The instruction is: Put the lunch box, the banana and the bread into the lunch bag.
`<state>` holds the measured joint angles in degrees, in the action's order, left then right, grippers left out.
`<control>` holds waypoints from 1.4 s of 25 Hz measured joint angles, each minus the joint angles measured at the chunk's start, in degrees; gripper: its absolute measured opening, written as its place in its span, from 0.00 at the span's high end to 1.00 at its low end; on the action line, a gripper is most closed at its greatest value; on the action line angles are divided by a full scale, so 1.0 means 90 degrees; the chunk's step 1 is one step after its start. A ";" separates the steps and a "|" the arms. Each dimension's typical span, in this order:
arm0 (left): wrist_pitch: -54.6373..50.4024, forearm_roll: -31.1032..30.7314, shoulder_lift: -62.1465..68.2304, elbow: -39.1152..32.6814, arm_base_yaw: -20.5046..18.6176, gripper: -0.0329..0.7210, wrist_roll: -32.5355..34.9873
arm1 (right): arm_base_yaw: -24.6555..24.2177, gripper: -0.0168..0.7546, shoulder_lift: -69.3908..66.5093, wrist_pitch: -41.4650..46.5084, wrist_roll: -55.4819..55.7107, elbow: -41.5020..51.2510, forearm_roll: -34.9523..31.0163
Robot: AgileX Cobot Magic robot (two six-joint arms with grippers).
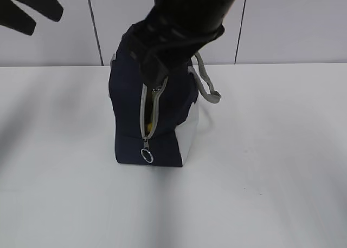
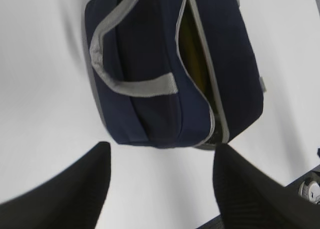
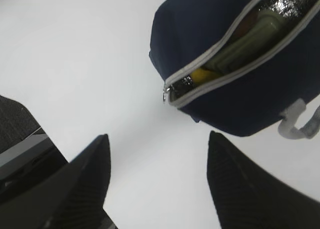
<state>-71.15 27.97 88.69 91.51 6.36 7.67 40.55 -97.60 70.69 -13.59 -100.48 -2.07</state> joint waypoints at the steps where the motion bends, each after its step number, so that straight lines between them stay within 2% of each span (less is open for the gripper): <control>1: 0.0000 -0.0049 -0.0127 -0.0163 0.0000 0.37 0.0000 | 0.0003 0.40 0.0180 -0.0179 0.0010 0.0262 0.0000; 8: -0.0013 -0.0106 -0.0721 -0.1123 0.0000 0.37 0.0000 | 0.0013 0.40 0.1472 -0.2846 -0.0488 0.3011 -0.0577; 13: -0.0013 -0.0106 -0.0824 -0.1310 0.0000 0.37 0.0000 | 0.0018 0.40 0.1857 -0.5001 -0.1470 0.5050 -0.1554; 17: 0.0000 -0.0106 -0.0837 -0.1317 0.0000 0.37 0.0042 | 0.0028 0.40 0.1874 -0.6554 -0.2081 0.6106 -0.2378; 21: 0.0024 -0.0106 -0.0837 -0.1428 0.0000 0.37 0.0104 | 0.0028 0.40 0.1900 -0.7677 -0.2168 0.6688 -0.2612; 26: 0.0390 -0.0106 -0.0837 -0.1745 0.0000 0.38 0.0196 | 0.0028 0.40 0.1907 -0.8486 -0.2047 0.6918 -0.2663; 30: 0.0577 -0.0106 -0.0837 -0.1928 0.0000 0.38 0.0268 | 0.0042 0.40 0.1907 -0.9194 -0.1703 0.7026 -0.2413; 33: 0.0730 -0.0106 -0.0837 -0.1940 0.0000 0.38 0.0284 | 0.0042 0.40 0.1733 -0.9500 -0.0841 0.7031 -0.1619; 35: 0.0793 -0.0106 -0.0837 -0.1940 0.0000 0.38 0.0288 | 0.0042 0.40 0.1447 -0.9749 0.0164 0.7086 -0.0600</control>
<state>-64.02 27.02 81.15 74.05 6.36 10.26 40.93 -84.57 -17.05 -12.11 -36.71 -7.47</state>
